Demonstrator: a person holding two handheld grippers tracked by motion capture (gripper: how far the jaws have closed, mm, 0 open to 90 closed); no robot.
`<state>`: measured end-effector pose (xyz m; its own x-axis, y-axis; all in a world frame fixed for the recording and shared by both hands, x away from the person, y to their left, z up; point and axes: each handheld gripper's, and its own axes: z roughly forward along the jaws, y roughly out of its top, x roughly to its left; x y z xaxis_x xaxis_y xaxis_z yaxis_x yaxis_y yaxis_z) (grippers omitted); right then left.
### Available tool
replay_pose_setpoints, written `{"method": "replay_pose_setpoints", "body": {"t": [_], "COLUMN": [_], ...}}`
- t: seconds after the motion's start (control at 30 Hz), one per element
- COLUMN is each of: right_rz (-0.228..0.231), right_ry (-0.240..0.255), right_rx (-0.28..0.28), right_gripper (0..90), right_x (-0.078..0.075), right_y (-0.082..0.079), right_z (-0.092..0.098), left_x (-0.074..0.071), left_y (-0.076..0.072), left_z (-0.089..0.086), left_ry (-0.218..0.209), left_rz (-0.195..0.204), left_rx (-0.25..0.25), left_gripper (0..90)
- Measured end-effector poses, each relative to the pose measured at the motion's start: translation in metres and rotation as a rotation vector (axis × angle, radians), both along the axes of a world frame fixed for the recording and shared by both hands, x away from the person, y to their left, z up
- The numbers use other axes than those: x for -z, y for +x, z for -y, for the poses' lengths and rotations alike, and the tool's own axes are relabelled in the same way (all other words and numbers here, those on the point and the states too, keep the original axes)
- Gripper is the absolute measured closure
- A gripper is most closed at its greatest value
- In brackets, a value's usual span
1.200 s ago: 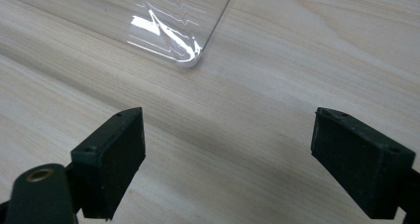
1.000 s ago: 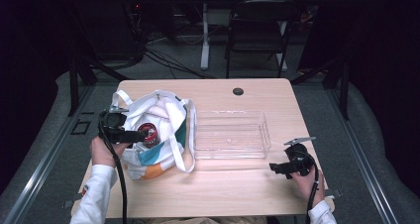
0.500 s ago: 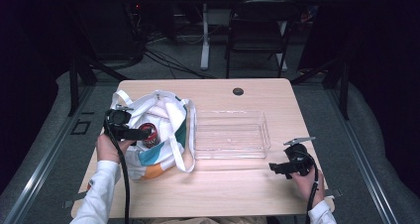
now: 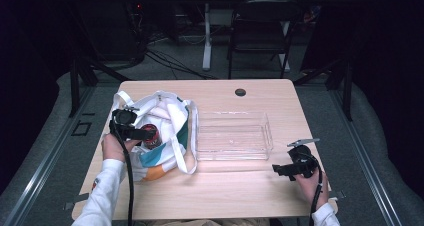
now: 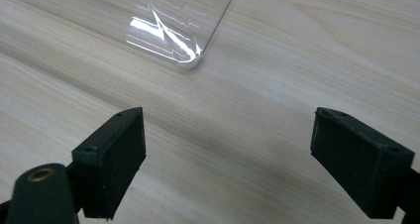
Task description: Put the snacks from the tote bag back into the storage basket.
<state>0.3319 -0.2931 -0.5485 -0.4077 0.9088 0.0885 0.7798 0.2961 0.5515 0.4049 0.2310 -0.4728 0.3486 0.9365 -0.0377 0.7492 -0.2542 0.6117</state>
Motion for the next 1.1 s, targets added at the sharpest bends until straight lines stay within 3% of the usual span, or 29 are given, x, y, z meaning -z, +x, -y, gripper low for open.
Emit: {"method": "replay_pose_setpoints", "body": {"t": [0.83,1.1], "right_rz": [0.005,-0.005], "right_ry": [-0.002,-0.013], "right_rx": [0.001,-0.009], "right_gripper": [13.6,13.6], "right_x": [-0.001,-0.001], "right_y": [0.000,0.001], "right_z": [0.000,0.001], "left_x": [0.016,0.023], "left_y": [0.027,0.035], "left_z": [0.003,0.005], "left_ry": [0.021,0.046], "left_rz": [-0.113,-0.155], "left_rx": [0.005,0.006], "left_gripper": [0.4,1.5]}}
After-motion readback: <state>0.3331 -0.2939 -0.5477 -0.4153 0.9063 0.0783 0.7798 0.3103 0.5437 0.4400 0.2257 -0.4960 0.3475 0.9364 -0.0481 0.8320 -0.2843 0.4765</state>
